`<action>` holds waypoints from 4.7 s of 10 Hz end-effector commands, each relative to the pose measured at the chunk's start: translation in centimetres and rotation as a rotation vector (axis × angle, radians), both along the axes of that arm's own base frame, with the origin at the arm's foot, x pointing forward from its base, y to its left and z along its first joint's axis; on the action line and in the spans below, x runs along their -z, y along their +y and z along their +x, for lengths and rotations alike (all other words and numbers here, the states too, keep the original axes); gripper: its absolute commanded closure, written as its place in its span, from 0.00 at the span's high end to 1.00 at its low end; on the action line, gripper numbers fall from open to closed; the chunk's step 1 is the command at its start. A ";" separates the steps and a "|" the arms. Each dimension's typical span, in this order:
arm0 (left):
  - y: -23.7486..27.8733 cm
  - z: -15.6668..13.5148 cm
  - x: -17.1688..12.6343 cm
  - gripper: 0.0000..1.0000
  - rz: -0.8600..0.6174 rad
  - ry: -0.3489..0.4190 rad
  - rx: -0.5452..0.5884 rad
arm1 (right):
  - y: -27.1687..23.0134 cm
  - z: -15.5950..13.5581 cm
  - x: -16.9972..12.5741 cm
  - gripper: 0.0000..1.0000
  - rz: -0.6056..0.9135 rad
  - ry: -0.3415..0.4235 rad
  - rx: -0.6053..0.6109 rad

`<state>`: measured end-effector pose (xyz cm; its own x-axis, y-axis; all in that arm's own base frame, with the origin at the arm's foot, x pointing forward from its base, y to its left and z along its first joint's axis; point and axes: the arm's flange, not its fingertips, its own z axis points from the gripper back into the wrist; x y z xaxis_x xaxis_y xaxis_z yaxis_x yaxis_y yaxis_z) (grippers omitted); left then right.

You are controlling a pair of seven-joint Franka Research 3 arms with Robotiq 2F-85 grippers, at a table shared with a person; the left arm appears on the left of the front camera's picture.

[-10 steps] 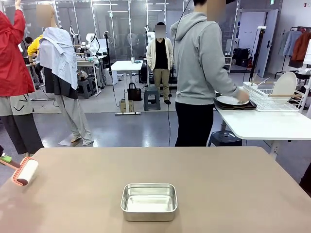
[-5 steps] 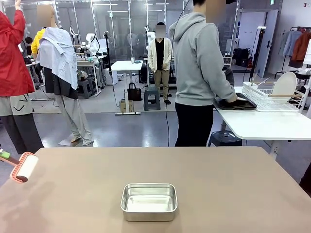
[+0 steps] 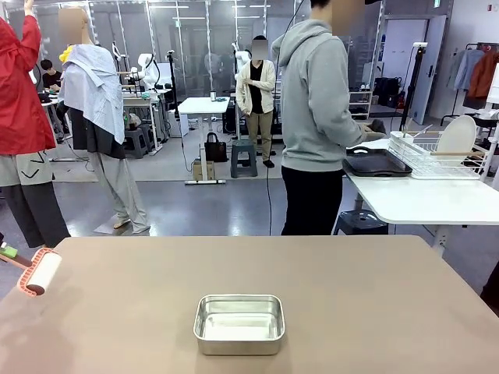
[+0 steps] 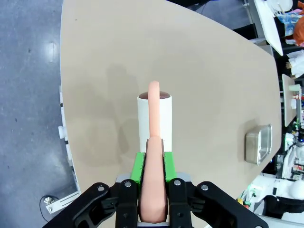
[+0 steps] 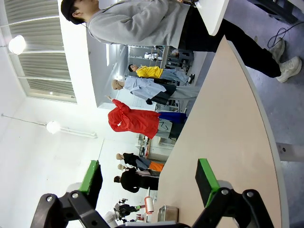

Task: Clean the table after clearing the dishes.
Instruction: Place the Lint Roller back on top of the Airtight Container.

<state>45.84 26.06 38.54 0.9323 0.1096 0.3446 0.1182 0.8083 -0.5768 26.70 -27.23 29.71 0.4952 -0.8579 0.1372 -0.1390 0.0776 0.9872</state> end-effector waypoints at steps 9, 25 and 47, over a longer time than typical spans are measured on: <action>-5.7 3.0 -8.5 0.20 0.145 -0.254 0.237 | 0.6 -0.5 -0.4 1.00 -0.015 0.001 -0.010; -52.5 -10.8 -19.6 0.20 0.670 -0.586 1.509 | 0.6 -0.5 -0.4 1.00 -0.015 0.001 -0.010; -65.8 1.3 -4.4 0.20 0.648 -0.133 1.545 | 0.6 -0.5 -0.4 1.00 -0.015 0.001 -0.010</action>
<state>46.57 -39.39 42.87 -0.0030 -0.9989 0.0475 0.9864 -0.0108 -0.1637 26.88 -27.55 29.77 0.4961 -0.8566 0.1416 -0.1377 0.0834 0.9870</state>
